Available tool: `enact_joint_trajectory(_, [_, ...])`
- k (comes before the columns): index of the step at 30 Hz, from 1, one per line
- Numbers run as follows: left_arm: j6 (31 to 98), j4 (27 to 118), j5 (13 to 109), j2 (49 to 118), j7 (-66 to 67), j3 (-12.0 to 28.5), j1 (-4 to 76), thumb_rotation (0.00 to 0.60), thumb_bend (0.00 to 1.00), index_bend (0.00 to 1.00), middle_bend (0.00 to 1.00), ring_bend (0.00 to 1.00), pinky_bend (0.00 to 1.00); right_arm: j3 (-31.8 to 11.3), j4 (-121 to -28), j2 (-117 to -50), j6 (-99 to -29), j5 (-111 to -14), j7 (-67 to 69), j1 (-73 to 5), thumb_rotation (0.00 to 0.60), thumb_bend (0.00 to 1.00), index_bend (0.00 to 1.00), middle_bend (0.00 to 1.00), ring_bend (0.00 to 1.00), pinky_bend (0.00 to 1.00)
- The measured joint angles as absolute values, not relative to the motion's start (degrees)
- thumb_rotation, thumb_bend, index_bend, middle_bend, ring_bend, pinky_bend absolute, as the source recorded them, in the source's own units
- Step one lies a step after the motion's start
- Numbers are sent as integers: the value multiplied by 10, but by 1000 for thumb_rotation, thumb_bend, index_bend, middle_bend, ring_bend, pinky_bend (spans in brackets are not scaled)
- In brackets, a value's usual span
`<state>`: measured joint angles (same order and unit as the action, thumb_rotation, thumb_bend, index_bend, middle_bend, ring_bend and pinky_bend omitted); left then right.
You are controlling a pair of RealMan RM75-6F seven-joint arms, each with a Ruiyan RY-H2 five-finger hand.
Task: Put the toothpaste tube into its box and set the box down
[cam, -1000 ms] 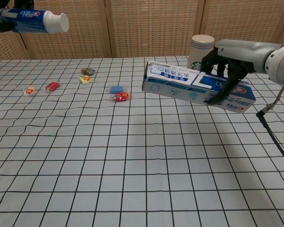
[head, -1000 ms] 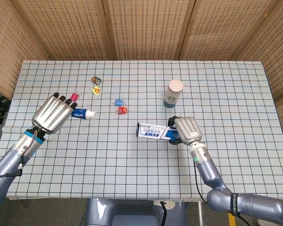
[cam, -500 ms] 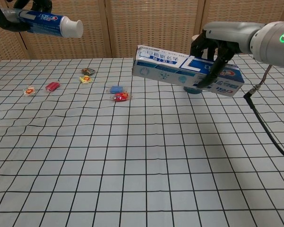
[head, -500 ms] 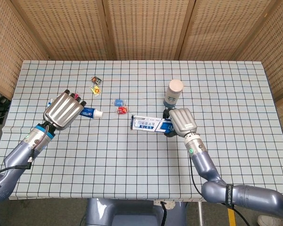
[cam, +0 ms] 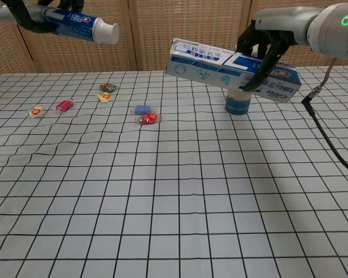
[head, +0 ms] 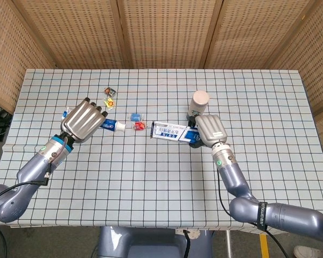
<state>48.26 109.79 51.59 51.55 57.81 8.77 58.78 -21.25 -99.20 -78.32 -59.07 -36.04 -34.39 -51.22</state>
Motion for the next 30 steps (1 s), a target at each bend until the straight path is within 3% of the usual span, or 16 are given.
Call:
enact_joint_trajectory(10, [492, 1086, 482, 531, 633, 74, 633, 600, 742, 846, 540, 515, 472, -213, -1023, -749, -595, -345, -344, -523, 600, 326, 726, 522, 538, 612])
enact_joint_trajectory(30, [581, 1077, 403, 624, 724, 42, 702, 600, 743, 848, 539, 515, 478, -184, -1041, -731, -596, -331, -315, -533, 600, 326, 728, 524, 540, 612])
